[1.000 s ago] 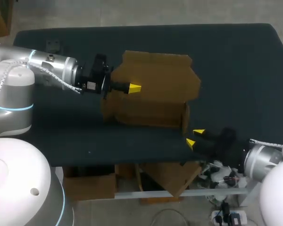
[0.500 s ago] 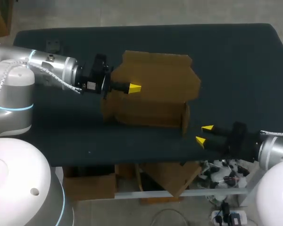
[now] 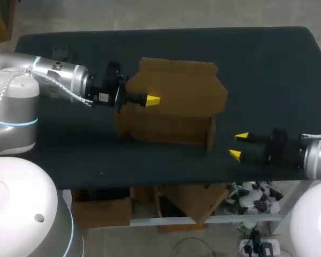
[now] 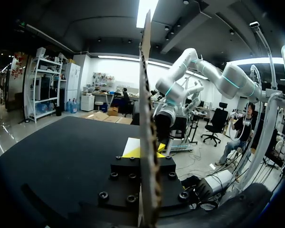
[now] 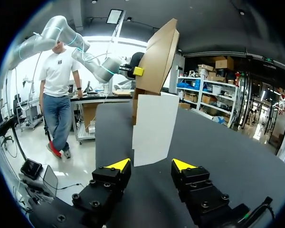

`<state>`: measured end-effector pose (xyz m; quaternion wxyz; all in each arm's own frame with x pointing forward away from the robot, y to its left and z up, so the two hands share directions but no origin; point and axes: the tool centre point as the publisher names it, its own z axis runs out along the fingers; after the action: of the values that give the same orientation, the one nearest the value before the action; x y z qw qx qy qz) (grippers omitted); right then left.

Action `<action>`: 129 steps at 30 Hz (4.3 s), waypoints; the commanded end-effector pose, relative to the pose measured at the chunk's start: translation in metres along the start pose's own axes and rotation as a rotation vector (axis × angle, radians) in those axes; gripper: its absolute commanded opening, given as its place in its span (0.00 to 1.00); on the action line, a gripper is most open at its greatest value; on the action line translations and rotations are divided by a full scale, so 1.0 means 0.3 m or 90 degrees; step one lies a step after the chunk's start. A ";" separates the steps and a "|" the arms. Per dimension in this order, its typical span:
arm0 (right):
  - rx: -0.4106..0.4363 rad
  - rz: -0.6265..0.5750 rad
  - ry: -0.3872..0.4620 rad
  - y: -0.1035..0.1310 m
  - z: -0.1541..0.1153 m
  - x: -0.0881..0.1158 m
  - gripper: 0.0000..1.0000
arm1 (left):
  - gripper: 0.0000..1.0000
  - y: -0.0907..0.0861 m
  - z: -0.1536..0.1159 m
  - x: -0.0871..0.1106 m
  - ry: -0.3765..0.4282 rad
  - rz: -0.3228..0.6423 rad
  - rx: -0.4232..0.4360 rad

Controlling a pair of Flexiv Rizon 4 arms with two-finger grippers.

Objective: Assemble the packaging by folding the flat box into shape, placing the metal phone stand inside, and closing the box properly

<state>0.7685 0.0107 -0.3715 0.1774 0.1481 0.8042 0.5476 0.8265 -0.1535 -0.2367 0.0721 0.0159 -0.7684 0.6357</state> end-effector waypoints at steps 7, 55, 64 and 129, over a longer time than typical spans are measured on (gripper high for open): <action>0.001 -0.023 0.051 0.041 0.060 -0.048 0.49 | 0.00 0.009 0.001 -0.003 0.002 0.000 0.000; -0.048 0.040 0.012 0.071 0.327 -0.008 0.48 | 0.00 0.009 0.001 -0.003 0.002 0.000 0.000; -0.060 0.071 -0.032 0.067 0.332 -0.009 0.48 | 0.00 0.009 0.001 -0.003 0.002 0.000 0.000; 0.078 0.194 -0.471 0.106 0.339 -0.020 0.46 | 0.00 0.009 0.001 -0.003 0.002 0.000 0.000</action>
<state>0.8201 0.0969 -0.3767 0.2681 0.3999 0.7260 0.4911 0.8271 -0.1525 -0.2366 0.0719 0.0160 -0.7684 0.6357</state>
